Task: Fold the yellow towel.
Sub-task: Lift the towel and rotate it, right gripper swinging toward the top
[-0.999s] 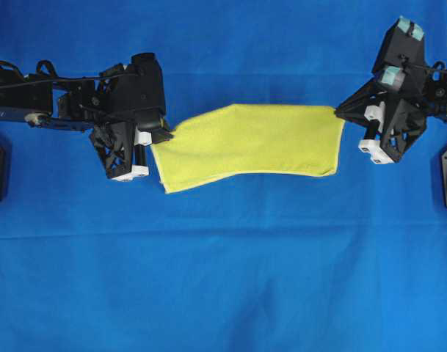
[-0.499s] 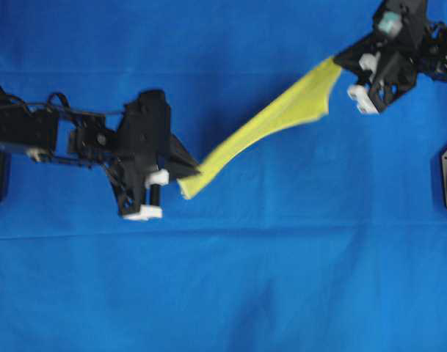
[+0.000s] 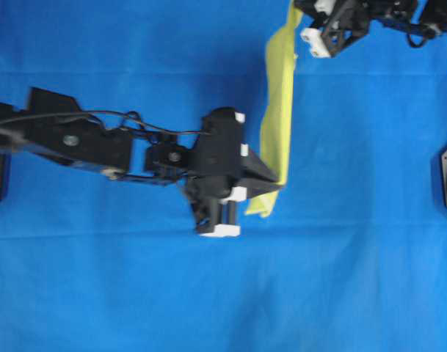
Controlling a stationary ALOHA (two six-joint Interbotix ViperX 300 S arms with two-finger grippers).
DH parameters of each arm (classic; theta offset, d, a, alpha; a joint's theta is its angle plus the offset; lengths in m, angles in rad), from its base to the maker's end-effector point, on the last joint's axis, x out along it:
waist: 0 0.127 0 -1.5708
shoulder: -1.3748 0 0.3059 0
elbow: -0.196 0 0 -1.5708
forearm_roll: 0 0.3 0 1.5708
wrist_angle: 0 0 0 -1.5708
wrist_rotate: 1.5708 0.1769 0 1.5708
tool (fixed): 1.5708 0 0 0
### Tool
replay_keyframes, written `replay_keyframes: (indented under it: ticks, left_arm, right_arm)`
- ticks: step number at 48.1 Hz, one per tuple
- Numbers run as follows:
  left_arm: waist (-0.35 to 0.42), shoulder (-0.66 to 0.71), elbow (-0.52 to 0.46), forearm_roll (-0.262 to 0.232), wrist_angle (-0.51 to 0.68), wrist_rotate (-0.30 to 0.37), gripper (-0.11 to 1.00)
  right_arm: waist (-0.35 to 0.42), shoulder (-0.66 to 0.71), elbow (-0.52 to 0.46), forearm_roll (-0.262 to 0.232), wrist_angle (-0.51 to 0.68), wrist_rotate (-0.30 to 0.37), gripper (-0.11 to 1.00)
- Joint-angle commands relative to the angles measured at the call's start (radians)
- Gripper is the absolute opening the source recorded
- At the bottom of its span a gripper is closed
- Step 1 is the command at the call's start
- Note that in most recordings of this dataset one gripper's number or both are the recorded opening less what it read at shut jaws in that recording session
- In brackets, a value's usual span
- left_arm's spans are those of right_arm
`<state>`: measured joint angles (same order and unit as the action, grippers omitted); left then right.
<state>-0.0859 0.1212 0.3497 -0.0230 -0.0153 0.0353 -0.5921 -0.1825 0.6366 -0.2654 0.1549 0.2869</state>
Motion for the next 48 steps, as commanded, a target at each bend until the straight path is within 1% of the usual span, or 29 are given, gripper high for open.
replay_keyframes:
  ticks: [1, 9, 15, 17, 23, 32, 38, 43, 48]
  left_arm:
    - [-0.04, 0.015, -0.064, -0.002, -0.009, 0.005, 0.03]
    - [-0.038, 0.035, -0.086, 0.0, -0.015, 0.008, 0.03]
    - [-0.038, 0.044, -0.095, -0.002, -0.035, 0.009, 0.03]
    - [-0.038, 0.057, -0.106, 0.0, -0.058, 0.009, 0.03]
    - [-0.038, 0.109, -0.16, 0.0, -0.101, 0.011, 0.03]
    - [-0.04, 0.23, -0.307, 0.0, -0.104, 0.011, 0.03]
    - [-0.043, 0.31, -0.402, 0.0, -0.089, 0.023, 0.03]
    - [-0.048, 0.341, -0.433, 0.002, -0.077, 0.044, 0.03]
    - [-0.049, 0.339, -0.413, 0.0, -0.074, 0.041, 0.03]
  right_arm:
    - [-0.032, 0.015, -0.06, -0.011, -0.009, -0.002, 0.02]
    - [-0.032, 0.026, -0.074, -0.014, -0.012, -0.002, 0.02]
    - [-0.04, 0.014, -0.058, -0.017, -0.006, -0.002, 0.02]
    - [-0.046, 0.005, -0.046, -0.018, -0.005, -0.002, 0.02]
    - [-0.075, -0.055, 0.018, -0.017, -0.002, -0.002, 0.02]
    - [-0.112, -0.184, 0.144, -0.017, 0.002, 0.002, 0.02]
    - [-0.117, -0.253, 0.199, -0.018, 0.021, 0.002, 0.02]
    - [-0.117, -0.272, 0.221, -0.017, 0.035, 0.002, 0.02]
    - [-0.117, -0.247, 0.23, -0.015, 0.028, 0.005, 0.02]
